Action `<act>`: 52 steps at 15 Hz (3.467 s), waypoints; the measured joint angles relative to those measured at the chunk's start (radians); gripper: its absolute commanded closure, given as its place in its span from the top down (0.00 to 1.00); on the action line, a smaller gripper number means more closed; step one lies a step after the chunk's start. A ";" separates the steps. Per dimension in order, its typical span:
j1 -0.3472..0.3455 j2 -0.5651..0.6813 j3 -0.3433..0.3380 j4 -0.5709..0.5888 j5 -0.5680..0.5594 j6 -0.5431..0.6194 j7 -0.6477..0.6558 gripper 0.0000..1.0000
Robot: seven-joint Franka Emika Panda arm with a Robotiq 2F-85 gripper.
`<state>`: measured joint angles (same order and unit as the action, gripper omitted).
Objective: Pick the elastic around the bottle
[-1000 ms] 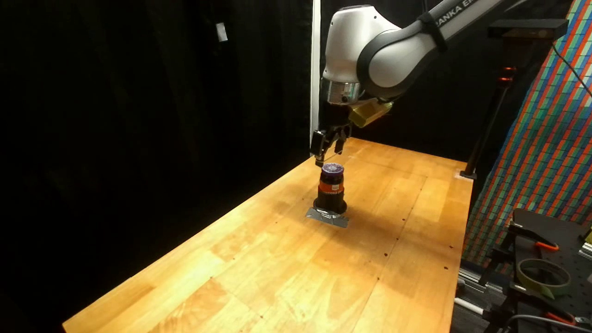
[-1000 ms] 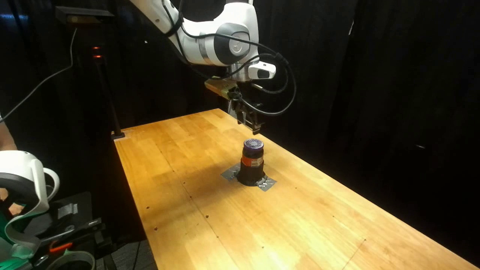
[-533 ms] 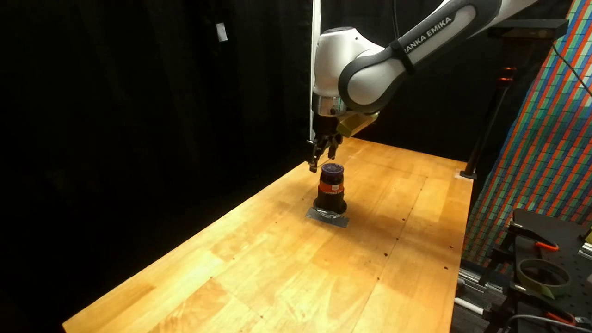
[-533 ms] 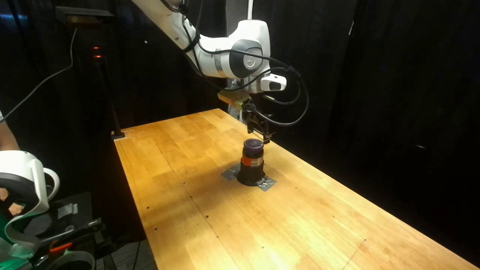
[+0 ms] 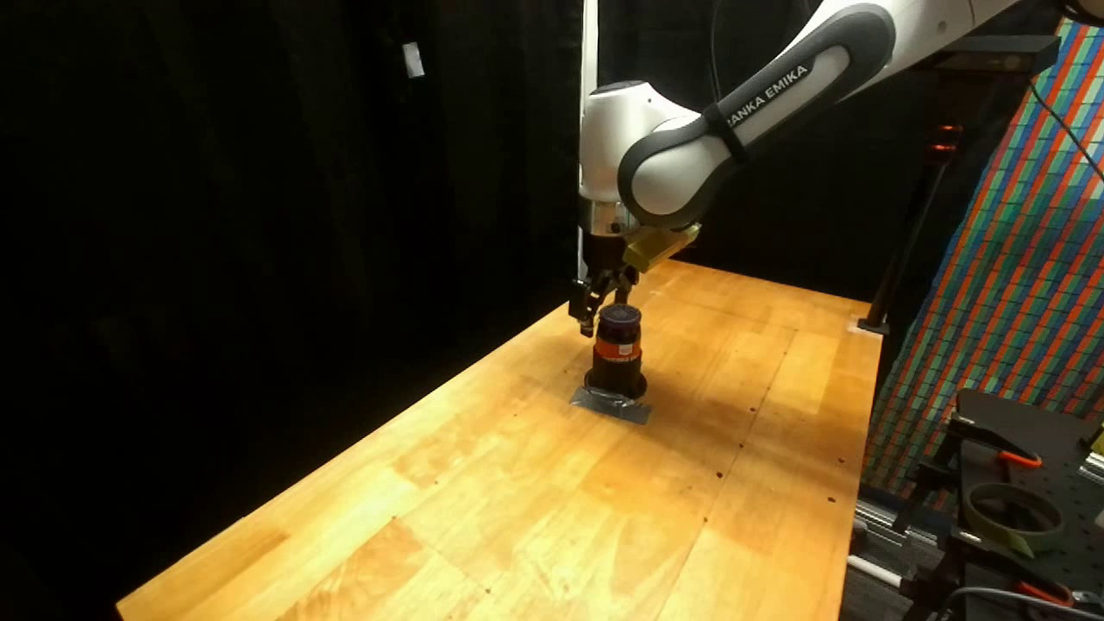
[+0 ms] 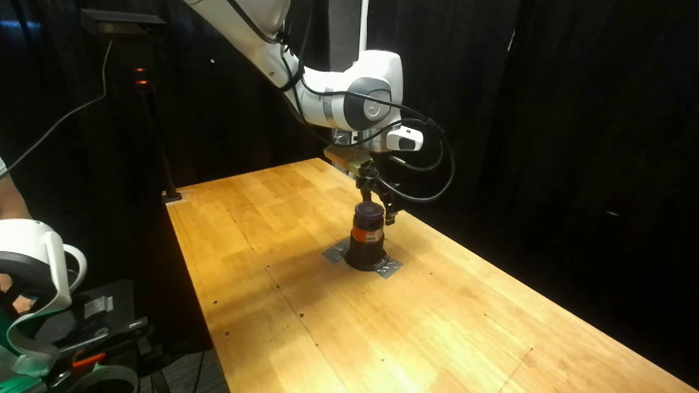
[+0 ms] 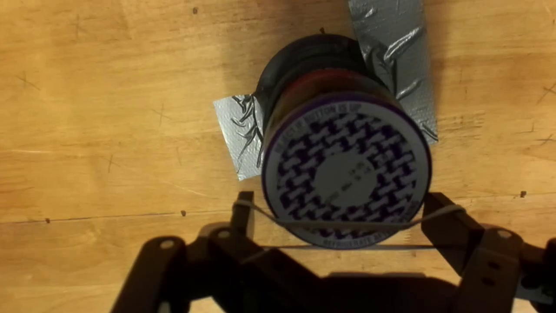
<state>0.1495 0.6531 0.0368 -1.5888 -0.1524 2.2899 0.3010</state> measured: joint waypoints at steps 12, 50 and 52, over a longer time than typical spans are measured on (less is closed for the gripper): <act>-0.041 -0.058 0.005 -0.060 0.142 -0.093 -0.130 1.00; 0.007 -0.290 -0.003 -0.589 0.204 0.430 -0.008 0.13; 0.040 -0.322 -0.032 -0.664 0.170 0.548 0.065 0.06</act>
<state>0.1891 0.3308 0.0045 -2.2523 0.0180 2.8381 0.3663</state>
